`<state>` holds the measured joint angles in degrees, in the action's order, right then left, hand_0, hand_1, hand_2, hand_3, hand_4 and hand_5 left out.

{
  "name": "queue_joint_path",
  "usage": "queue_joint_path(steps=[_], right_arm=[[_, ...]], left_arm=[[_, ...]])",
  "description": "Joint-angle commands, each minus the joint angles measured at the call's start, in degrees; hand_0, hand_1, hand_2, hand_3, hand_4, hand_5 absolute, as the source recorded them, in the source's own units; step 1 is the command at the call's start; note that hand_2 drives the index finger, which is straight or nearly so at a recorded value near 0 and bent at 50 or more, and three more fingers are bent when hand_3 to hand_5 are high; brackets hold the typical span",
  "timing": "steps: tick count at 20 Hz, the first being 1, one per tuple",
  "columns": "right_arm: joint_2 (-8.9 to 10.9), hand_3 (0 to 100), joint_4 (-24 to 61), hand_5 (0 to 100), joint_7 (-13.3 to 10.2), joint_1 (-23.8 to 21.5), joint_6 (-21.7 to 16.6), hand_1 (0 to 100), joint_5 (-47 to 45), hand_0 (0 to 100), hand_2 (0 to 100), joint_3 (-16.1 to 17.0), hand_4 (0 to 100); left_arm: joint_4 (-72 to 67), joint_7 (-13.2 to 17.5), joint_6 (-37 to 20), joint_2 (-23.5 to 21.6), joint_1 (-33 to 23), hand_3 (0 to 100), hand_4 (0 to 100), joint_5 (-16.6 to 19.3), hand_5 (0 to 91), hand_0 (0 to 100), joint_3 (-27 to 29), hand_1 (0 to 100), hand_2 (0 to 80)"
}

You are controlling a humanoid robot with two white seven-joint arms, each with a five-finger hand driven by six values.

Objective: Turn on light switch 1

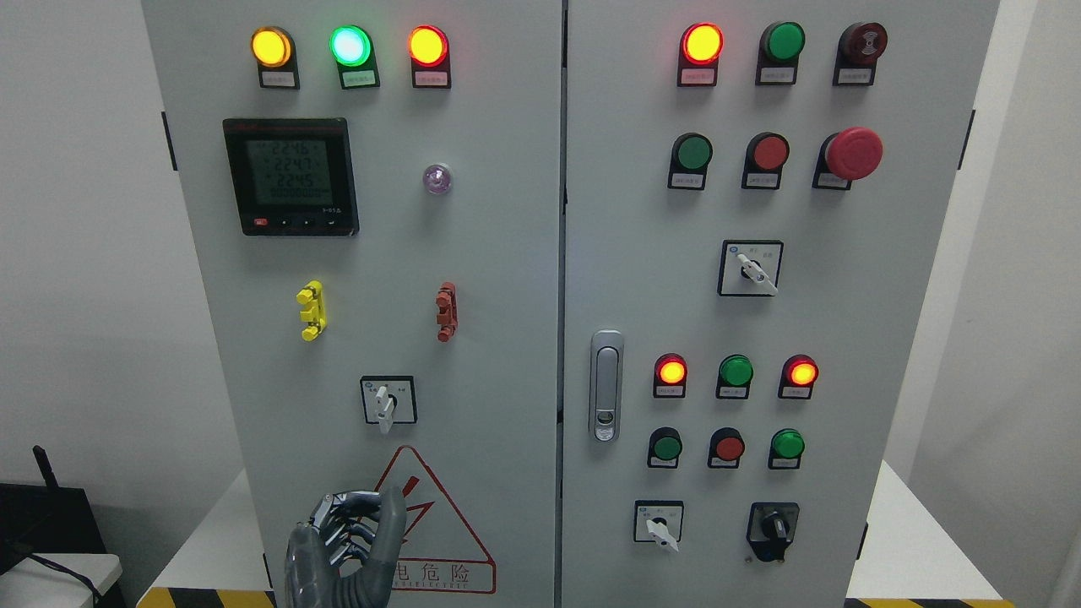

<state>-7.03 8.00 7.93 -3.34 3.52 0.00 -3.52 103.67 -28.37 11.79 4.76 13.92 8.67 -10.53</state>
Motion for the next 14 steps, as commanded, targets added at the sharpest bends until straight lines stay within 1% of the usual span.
queue_joint_path(steps=[1, 4, 12, 14], right_arm=[[0.0, 0, 0.0, 0, -0.02, 0.0, -0.01, 39, -0.97, 12, 0, 0.0, 0], [0.0, 0, 0.0, 0, -0.02, 0.0, -0.01, 39, -0.97, 12, 0, 0.0, 0], [0.0, 0, 0.0, 0, -0.02, 0.0, -0.01, 39, -0.97, 12, 0, 0.0, 0], [0.0, 0, 0.0, 0, -0.02, 0.0, 0.08, 39, -0.97, 12, 0, 0.0, 0]], left_arm=[[0.13, -0.36, 1.66, 1.39, 2.42, 68, 78, 0.03, 81.7, 13, -0.72, 50, 48.9], [0.13, -3.0, 3.76, 1.48, 3.04, 68, 78, 0.03, 82.1, 13, -1.15, 52, 48.8], [0.13, -3.7, 6.32, 1.48, 5.06, 68, 78, 0.2, 83.5, 14, -1.33, 52, 48.9], [0.13, -4.49, 6.84, 1.48, 5.59, 68, 78, 0.9, 83.6, 14, -1.25, 53, 48.9]])
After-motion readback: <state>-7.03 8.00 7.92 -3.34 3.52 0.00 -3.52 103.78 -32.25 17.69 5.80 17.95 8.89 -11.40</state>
